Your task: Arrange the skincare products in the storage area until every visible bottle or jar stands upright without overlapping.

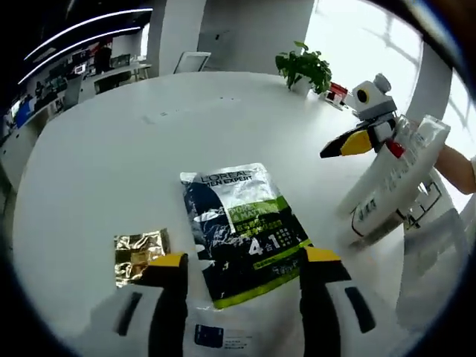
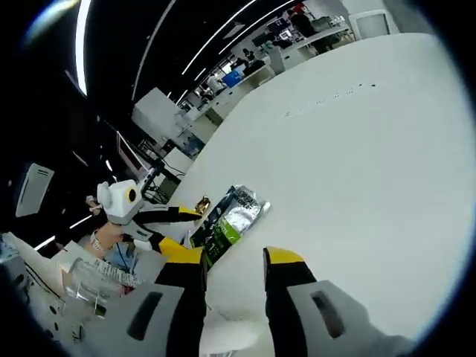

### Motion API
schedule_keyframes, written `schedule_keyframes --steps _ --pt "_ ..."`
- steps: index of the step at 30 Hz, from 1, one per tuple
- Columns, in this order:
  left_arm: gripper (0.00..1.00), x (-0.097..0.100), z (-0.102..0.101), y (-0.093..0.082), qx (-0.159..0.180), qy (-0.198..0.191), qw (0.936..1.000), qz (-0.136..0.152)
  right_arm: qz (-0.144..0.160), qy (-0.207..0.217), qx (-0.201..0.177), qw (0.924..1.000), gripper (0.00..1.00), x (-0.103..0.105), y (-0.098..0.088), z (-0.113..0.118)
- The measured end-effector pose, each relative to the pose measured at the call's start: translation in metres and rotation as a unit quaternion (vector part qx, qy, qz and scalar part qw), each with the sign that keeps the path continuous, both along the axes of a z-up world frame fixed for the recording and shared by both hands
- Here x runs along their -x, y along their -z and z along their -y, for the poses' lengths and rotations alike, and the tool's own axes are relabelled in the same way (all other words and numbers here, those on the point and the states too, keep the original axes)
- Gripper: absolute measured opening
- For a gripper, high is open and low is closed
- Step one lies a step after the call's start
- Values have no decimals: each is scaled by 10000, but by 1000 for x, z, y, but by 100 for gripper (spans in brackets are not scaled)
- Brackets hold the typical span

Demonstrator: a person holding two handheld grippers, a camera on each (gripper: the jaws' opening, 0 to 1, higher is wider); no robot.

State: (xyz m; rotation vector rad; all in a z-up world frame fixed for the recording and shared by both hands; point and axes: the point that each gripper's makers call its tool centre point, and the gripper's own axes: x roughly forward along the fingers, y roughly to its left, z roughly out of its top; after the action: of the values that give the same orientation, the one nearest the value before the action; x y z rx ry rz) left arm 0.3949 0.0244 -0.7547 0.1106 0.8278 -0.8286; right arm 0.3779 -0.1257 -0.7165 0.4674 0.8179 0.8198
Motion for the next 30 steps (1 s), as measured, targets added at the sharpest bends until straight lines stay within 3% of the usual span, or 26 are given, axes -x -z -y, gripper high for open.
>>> schedule_keyframes --steps 8,14,23,30 --pt "56 -10 4 6 1 20 10000 -49 -299 -183 -235 9991 29 -10 10 -25" --pt "53 -19 4 7 50 20 9999 -90 -459 -285 -194 9983 29 -14 20 -37" --pt "43 -20 8 6 130 -186 9996 -154 -612 -438 -183 9970 29 -14 32 -53" --pt "30 -12 11 3 156 -356 9990 -234 -662 -420 -255 9966 27 -15 34 -57"
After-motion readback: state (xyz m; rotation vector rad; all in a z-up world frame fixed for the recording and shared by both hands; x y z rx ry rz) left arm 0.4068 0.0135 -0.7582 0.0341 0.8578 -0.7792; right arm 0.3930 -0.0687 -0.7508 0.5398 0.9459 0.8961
